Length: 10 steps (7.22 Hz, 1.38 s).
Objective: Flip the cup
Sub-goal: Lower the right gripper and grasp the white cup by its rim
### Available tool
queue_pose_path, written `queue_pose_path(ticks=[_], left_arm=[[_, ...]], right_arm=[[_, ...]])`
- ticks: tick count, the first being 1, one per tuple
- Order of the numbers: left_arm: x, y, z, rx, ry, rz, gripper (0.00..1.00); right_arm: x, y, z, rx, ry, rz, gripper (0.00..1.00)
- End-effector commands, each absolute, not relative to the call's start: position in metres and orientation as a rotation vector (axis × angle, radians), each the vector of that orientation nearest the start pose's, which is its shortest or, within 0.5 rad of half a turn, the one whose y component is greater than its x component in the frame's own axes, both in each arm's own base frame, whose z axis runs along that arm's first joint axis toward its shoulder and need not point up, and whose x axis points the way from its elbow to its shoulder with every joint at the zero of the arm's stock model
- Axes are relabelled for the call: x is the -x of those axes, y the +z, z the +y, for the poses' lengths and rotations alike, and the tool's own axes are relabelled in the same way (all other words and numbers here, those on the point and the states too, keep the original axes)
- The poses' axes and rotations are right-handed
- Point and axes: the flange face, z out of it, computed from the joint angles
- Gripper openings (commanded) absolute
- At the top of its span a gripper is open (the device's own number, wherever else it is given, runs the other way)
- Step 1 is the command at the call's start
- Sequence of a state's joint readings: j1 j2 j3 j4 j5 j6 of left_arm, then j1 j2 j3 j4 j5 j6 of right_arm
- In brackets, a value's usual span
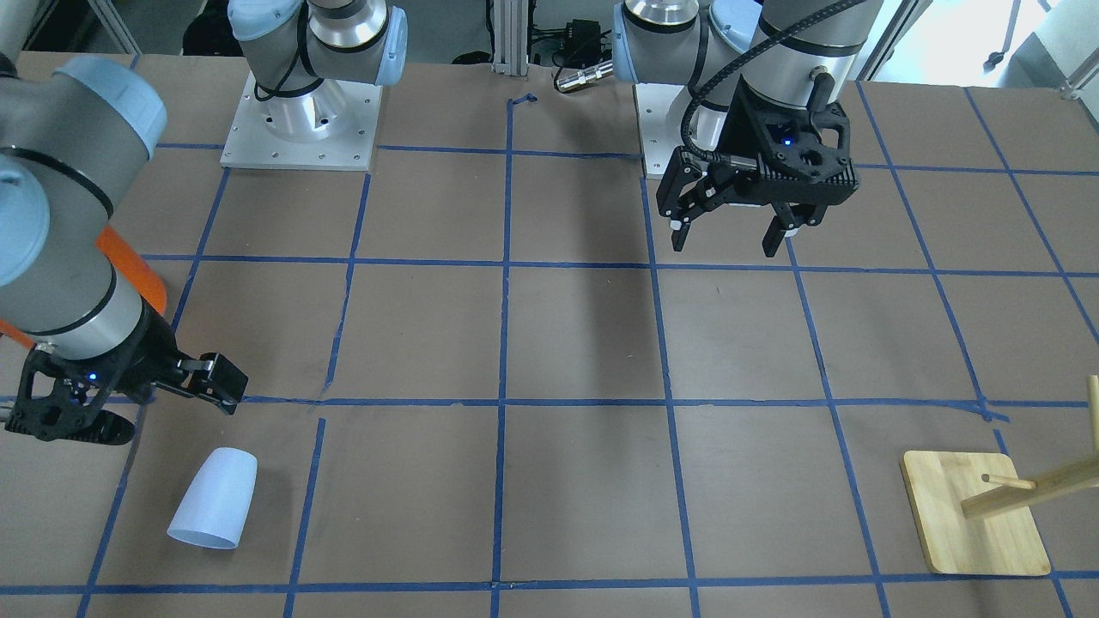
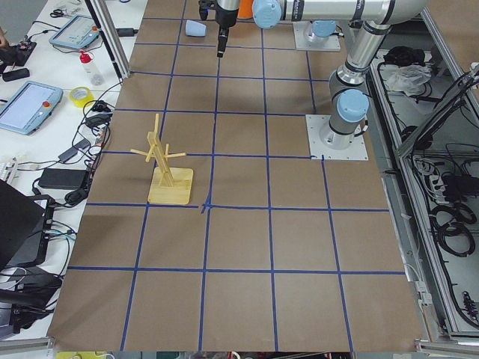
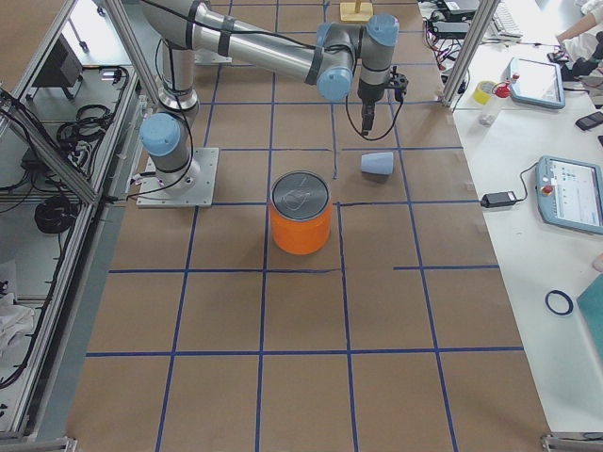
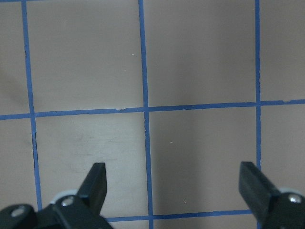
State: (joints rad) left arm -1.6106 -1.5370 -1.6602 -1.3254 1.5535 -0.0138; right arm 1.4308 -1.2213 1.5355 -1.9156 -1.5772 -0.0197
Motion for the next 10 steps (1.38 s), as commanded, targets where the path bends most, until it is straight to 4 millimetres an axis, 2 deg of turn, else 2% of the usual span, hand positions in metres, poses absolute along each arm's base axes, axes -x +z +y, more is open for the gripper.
queue_pose_path(ticks=[1, 3, 6, 8, 10], left_arm=[[0.155, 0.488, -0.488, -0.044, -0.304, 3.15, 1.0], [0.155, 0.487, -0.488, -0.044, -0.3, 3.15, 1.0], [0.155, 0.486, -0.489, -0.044, -0.295, 3.151, 1.0], [0.155, 0.486, -0.487, -0.044, -0.297, 3.151, 1.0], [0.157, 0.486, -0.484, -0.051, -0.297, 3.148, 1.0]], right_arm=[[-0.019, 0.282, -0.663, -0.265, -0.045, 3.136, 1.0], [-0.02, 0.246, -0.676, -0.371, 0.009, 3.113, 1.0], [-0.021, 0.233, -0.682, -0.36, -0.015, 3.117, 1.0], [-0.021, 0.211, -0.689, -0.354, -0.019, 3.124, 1.0], [-0.023, 0.206, -0.69, -0.346, -0.01, 3.118, 1.0]])
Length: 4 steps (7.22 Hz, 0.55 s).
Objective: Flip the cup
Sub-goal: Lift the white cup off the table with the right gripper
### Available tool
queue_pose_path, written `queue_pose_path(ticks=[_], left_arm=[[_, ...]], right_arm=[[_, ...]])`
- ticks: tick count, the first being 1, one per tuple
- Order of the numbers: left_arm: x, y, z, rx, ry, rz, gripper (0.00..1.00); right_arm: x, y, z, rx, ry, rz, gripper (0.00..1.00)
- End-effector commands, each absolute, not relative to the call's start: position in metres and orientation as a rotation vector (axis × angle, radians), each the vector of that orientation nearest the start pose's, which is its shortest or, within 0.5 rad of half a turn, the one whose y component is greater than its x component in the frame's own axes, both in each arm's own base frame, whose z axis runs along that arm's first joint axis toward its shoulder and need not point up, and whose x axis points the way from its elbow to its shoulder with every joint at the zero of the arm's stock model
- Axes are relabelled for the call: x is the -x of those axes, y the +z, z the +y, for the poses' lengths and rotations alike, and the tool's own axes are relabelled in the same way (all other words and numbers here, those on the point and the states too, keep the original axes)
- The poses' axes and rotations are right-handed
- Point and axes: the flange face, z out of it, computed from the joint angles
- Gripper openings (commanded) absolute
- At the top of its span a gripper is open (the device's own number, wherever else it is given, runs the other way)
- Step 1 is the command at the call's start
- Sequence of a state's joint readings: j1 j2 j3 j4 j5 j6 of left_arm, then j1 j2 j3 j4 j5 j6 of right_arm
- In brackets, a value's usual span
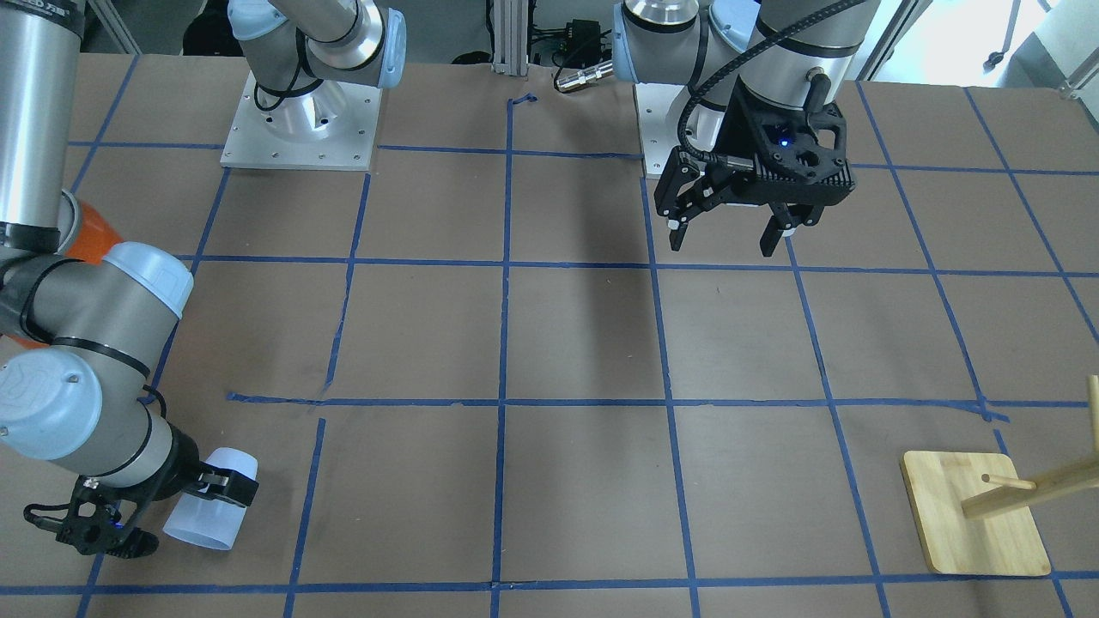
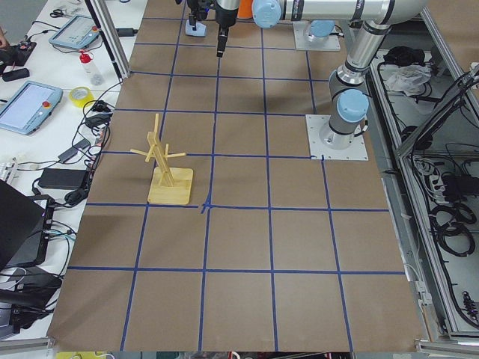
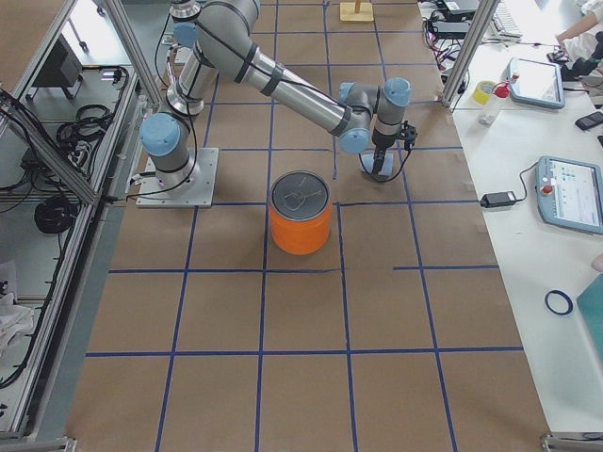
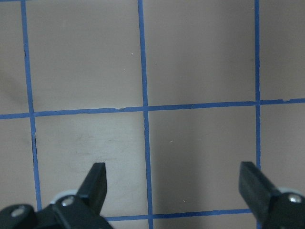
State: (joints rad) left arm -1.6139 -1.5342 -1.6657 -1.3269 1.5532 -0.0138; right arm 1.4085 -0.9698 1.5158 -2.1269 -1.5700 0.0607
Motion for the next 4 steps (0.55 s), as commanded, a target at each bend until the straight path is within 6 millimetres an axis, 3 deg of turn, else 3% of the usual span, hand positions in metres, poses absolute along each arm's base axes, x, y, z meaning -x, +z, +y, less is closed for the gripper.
queue_pose_path(ticks=[1, 4], left_arm=[[0.157, 0.484, -0.487, -0.051, -0.29, 3.152, 1.0], [0.157, 0.484, -0.486, -0.051, -0.29, 3.152, 1.0]], right_arm=[[-0.025, 0.198, -0.69, -0.341, 0.007, 3.117, 1.0], [-0.023, 0.188, -0.703, -0.269, -0.132, 3.126, 1.0]])
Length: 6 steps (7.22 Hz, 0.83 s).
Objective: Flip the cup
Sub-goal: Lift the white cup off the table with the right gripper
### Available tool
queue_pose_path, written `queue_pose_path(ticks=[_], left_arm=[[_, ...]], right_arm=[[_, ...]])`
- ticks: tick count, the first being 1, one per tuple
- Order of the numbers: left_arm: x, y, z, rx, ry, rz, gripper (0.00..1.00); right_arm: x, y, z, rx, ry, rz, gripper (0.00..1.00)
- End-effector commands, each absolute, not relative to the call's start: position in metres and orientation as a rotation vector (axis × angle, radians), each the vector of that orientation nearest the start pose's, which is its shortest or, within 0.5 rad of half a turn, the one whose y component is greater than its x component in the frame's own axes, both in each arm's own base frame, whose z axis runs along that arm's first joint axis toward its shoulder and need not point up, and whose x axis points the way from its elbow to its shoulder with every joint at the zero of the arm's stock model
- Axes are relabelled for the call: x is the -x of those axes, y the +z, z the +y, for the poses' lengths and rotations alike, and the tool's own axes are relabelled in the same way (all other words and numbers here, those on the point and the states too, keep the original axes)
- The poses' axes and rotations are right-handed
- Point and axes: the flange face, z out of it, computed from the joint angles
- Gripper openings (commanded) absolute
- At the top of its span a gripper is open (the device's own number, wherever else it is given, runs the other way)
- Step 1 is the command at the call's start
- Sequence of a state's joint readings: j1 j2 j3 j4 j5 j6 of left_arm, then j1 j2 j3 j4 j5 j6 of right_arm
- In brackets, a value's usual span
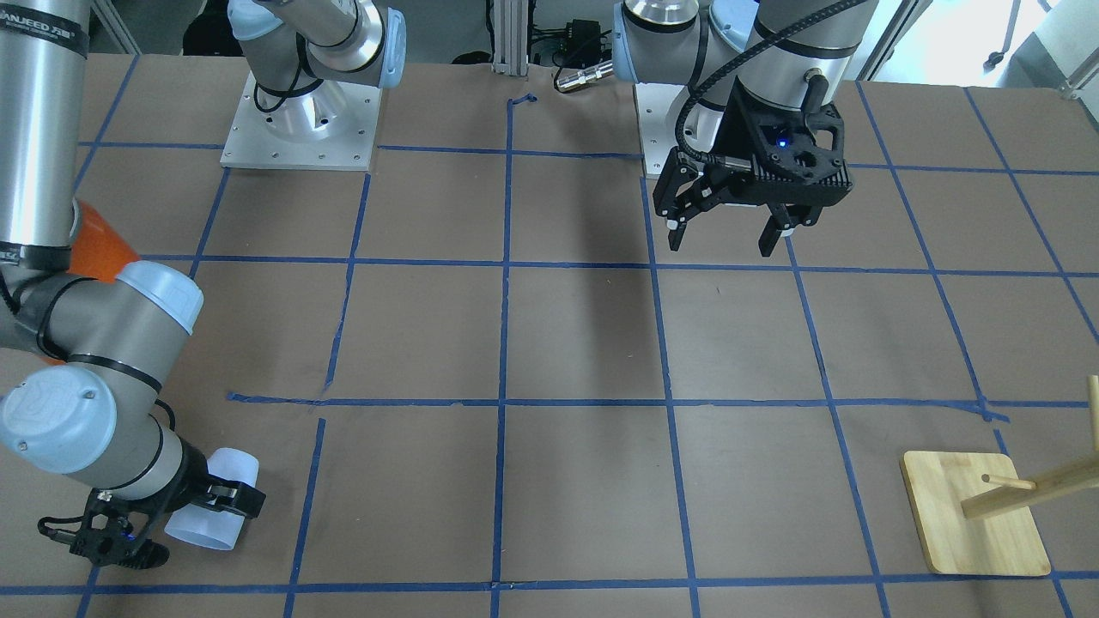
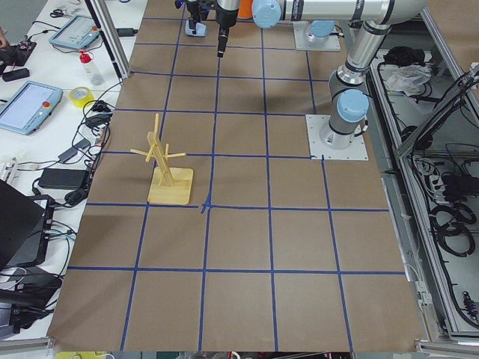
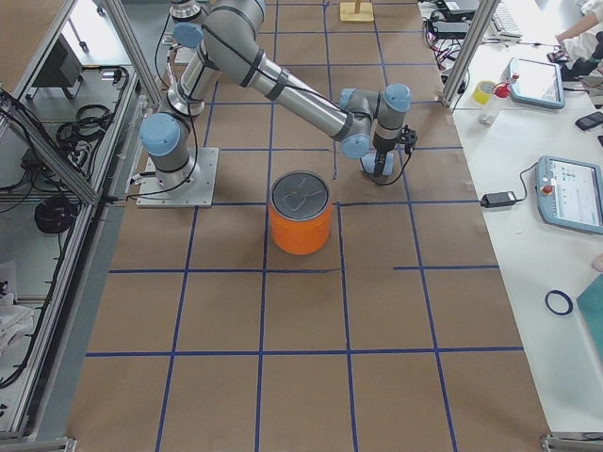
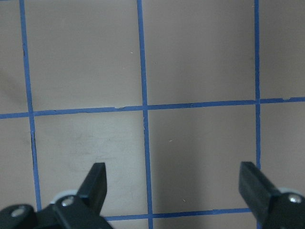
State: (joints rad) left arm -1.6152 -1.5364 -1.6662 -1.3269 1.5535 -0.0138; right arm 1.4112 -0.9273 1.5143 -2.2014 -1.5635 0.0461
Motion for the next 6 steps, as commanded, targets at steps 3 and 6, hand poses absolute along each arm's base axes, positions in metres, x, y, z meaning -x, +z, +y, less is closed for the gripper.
queue_pose_path(ticks=[3, 6], left_arm=[[0.157, 0.488, -0.483, -0.051, -0.302, 3.149, 1.0], [0.157, 0.485, -0.484, -0.051, -0.292, 3.151, 1.0]], right_arm=[[-0.035, 0.204, -0.71, -0.1, -0.243, 3.147, 0.28], [-0.167, 0.269, -0.694, 0.23, -0.406, 3.191, 0.26]])
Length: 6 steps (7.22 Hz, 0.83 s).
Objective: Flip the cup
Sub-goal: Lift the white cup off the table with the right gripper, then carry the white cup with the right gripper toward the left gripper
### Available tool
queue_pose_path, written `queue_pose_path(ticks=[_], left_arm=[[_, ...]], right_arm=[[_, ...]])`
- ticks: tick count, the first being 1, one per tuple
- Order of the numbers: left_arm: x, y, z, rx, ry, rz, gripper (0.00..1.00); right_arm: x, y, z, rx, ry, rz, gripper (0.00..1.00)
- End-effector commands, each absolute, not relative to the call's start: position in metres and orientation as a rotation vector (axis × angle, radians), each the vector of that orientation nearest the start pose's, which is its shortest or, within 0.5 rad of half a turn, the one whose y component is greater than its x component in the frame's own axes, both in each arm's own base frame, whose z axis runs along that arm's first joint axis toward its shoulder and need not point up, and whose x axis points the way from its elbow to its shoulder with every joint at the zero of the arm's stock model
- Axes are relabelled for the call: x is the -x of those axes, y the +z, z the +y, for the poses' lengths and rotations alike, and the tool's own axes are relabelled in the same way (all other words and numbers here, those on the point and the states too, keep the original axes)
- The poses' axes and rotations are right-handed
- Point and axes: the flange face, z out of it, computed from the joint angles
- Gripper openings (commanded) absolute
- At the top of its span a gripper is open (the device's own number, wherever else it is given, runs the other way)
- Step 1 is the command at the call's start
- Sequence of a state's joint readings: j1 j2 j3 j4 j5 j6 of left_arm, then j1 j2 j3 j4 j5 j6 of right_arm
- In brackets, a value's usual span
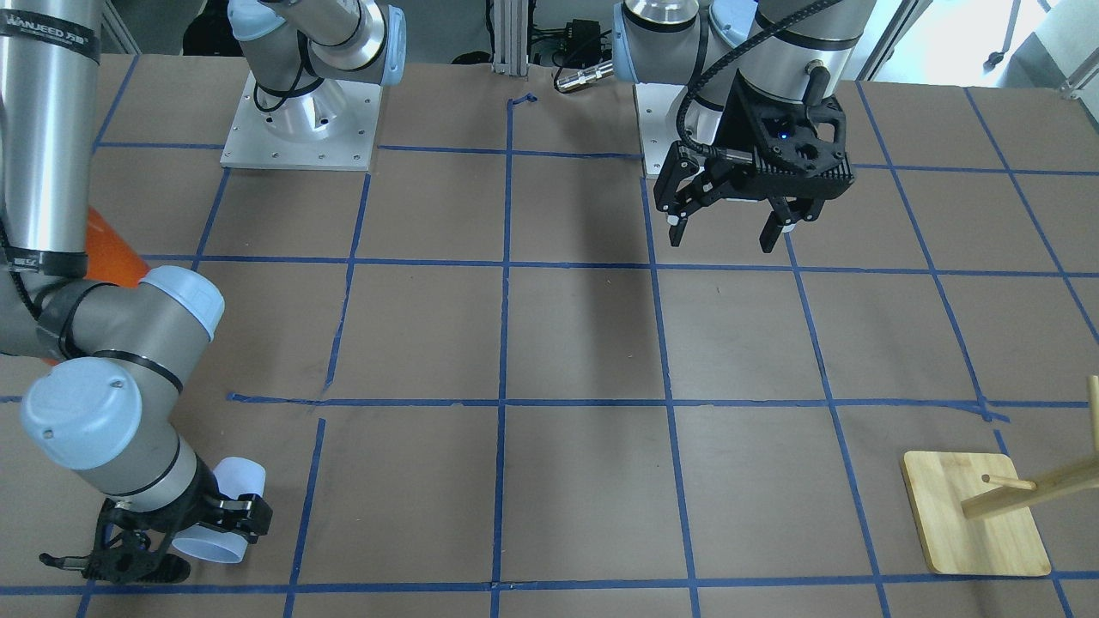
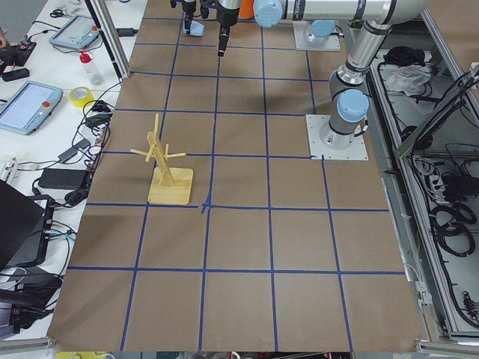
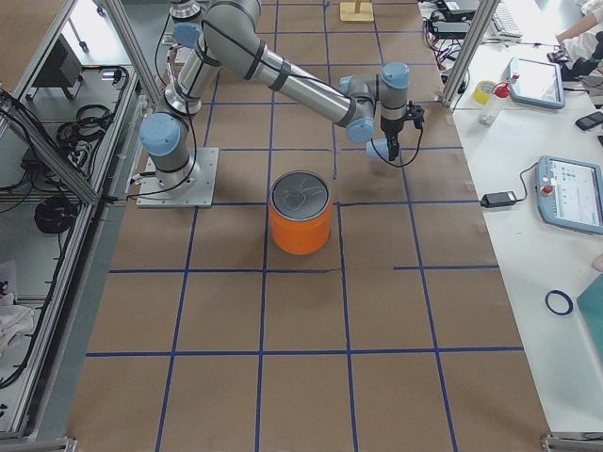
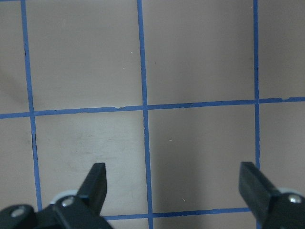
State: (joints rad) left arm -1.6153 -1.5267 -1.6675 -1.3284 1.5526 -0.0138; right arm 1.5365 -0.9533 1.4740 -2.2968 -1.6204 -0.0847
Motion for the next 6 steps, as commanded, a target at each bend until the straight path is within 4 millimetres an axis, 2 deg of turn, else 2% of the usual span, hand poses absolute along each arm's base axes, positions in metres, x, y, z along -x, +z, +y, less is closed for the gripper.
queue_pose_path(ticks=[1, 2, 3, 4, 5, 6], left_arm=[[0.156, 0.484, -0.489, -0.046, -0.29, 3.151, 1.0], [0.156, 0.481, -0.49, -0.046, -0.28, 3.152, 1.0], [0.156, 0.483, -0.486, -0.049, -0.285, 3.152, 1.0], [0.156, 0.486, -0.484, -0.049, -0.295, 3.151, 1.0], [0.156, 0.486, -0.484, -0.048, -0.295, 3.15, 1.0], [0.156, 0.486, -0.484, -0.048, -0.295, 3.15, 1.0]], right_arm=[[-0.217, 0.287, -0.676, 0.405, -0.446, 3.168, 0.26], [-0.277, 0.289, -0.655, 0.734, -0.475, 3.119, 0.25], [-0.321, 0.288, -0.636, 0.986, -0.501, 3.069, 0.24], [-0.333, 0.291, -0.631, 1.22, -0.544, 2.998, 0.24], [-0.355, 0.283, -0.617, 1.535, -0.51, 2.873, 0.24], [-0.379, 0.274, -0.605, 1.744, -0.479, 2.771, 0.24]])
